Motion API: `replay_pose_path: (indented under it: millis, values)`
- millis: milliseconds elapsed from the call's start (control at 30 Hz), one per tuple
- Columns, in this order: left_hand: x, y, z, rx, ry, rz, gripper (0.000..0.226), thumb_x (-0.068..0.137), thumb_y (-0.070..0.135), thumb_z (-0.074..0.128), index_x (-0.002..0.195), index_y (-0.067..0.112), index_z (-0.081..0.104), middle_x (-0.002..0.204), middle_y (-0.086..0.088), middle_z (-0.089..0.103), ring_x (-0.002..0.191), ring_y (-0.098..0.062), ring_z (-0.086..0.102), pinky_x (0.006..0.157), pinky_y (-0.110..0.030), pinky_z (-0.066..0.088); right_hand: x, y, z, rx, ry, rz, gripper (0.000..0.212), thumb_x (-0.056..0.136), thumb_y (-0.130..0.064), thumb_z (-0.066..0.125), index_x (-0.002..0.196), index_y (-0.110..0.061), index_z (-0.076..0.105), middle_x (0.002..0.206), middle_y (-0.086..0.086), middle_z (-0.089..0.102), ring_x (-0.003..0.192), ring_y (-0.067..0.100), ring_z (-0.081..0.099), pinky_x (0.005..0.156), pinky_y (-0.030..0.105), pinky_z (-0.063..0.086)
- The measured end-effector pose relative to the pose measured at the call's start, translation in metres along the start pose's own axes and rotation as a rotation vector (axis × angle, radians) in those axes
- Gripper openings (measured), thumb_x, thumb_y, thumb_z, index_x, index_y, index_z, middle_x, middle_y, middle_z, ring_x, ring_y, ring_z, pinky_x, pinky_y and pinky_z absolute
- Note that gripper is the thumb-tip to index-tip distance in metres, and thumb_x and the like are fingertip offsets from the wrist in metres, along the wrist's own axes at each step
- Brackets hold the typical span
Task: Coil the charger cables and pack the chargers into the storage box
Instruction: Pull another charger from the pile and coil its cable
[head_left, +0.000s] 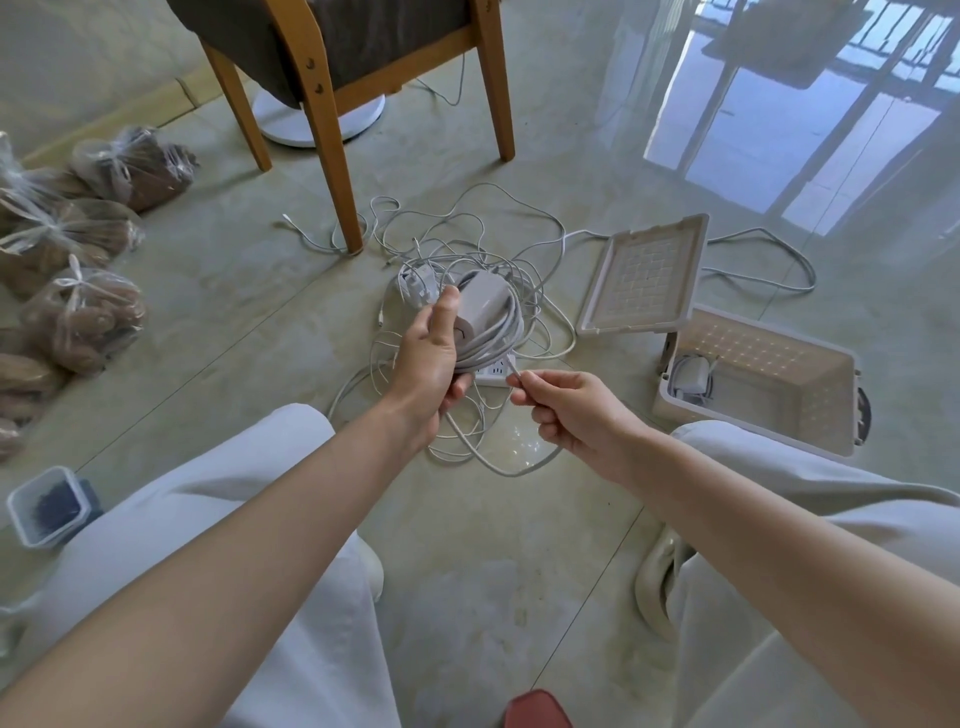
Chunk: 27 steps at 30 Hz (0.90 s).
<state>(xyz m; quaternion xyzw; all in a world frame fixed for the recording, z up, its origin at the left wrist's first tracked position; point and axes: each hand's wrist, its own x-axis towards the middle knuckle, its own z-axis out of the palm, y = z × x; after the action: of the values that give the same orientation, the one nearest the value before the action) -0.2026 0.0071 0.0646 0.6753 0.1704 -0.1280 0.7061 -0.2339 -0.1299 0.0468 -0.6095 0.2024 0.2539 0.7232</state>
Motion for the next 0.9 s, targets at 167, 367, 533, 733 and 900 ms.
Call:
replay_pose_path:
  millis: [167, 367, 533, 733, 900]
  values:
    - [-0.005, -0.005, 0.005, -0.014, -0.085, -0.053, 0.041, 0.097, 0.051, 0.035, 0.107, 0.015, 0.051, 0.059, 0.0, 0.043, 0.03, -0.007, 0.031, 0.032, -0.012, 0.019, 0.0, -0.008, 0.003, -0.04, -0.011, -0.138, 0.023, 0.097, -0.013, 0.046, 0.082, -0.013, 0.063, 0.066, -0.005, 0.059, 0.043, 0.001, 0.034, 0.045, 0.01, 0.033]
    - [-0.011, -0.006, 0.008, 0.064, -0.067, -0.013, 0.035, 0.098, 0.044, 0.038, 0.107, 0.012, 0.05, 0.06, -0.001, 0.046, 0.03, -0.007, 0.036, 0.03, -0.014, 0.021, -0.004, -0.006, 0.01, 0.006, -0.017, -0.188, 0.023, 0.097, -0.004, 0.041, 0.084, -0.011, 0.059, 0.064, -0.006, 0.051, 0.05, 0.001, 0.044, 0.057, 0.013, 0.043]
    - [-0.013, -0.009, 0.011, 0.114, -0.022, -0.001, 0.031, 0.098, 0.041, 0.04, 0.101, 0.011, 0.046, 0.063, -0.003, 0.049, 0.028, -0.007, 0.039, 0.029, -0.014, 0.023, -0.008, -0.001, 0.017, 0.048, 0.158, -0.224, 0.019, 0.095, -0.002, 0.033, 0.111, -0.008, 0.042, 0.096, 0.007, 0.056, 0.076, 0.009, 0.054, 0.068, 0.019, 0.045]
    - [-0.022, -0.009, 0.007, 0.16, -0.03, 0.038, 0.029, 0.099, 0.04, 0.04, 0.099, 0.012, 0.045, 0.066, -0.004, 0.051, 0.028, -0.009, 0.041, 0.029, -0.015, 0.026, -0.018, 0.007, 0.02, -0.292, 0.208, -0.501, 0.008, 0.092, -0.027, 0.055, 0.095, -0.03, 0.048, 0.082, 0.0, 0.059, 0.072, 0.012, 0.055, 0.07, 0.029, 0.048]
    - [-0.031, -0.007, -0.001, 0.235, -0.08, 0.019, 0.028, 0.098, 0.039, 0.042, 0.105, 0.012, 0.044, 0.078, -0.006, 0.056, 0.035, -0.011, 0.051, 0.034, -0.019, 0.042, -0.018, 0.012, 0.018, -0.428, 0.212, -0.52, 0.014, 0.09, -0.027, 0.058, 0.08, -0.03, 0.048, 0.081, -0.003, 0.056, 0.062, 0.005, 0.049, 0.054, 0.01, 0.036]
